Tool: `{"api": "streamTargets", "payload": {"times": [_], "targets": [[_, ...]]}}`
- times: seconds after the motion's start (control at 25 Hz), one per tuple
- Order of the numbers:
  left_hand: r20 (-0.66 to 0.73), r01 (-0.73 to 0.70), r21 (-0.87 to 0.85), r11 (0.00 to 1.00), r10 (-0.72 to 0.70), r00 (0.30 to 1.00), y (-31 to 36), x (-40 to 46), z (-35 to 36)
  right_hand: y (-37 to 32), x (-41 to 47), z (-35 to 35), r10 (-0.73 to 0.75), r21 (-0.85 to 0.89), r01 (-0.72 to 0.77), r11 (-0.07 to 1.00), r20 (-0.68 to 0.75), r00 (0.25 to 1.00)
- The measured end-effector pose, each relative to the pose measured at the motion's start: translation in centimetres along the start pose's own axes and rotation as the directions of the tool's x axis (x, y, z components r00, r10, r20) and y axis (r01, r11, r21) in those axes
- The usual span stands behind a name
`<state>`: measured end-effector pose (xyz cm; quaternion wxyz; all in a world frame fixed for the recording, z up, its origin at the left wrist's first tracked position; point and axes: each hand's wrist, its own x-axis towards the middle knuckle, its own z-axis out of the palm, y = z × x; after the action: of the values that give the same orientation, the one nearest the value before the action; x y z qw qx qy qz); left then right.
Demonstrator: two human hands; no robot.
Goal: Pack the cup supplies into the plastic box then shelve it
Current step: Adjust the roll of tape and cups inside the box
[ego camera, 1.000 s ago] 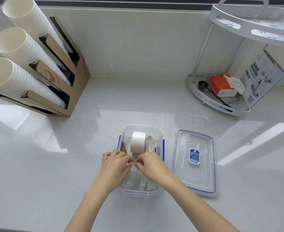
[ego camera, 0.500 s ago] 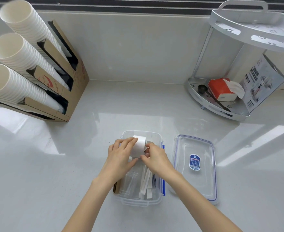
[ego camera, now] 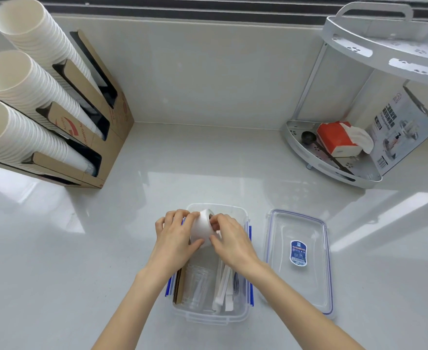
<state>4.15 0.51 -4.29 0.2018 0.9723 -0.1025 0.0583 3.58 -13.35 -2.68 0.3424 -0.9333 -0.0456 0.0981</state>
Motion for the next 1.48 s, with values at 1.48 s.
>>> {"api": "streamTargets", "payload": {"times": [1.48], "targets": [[0.42,-0.015,0.056,0.998,-0.009,0.907,6.4,-2.9,2.7,5.1,-4.1,-1.6,0.297,0.461,-0.206,0.863,-0.135,0.945]]}}
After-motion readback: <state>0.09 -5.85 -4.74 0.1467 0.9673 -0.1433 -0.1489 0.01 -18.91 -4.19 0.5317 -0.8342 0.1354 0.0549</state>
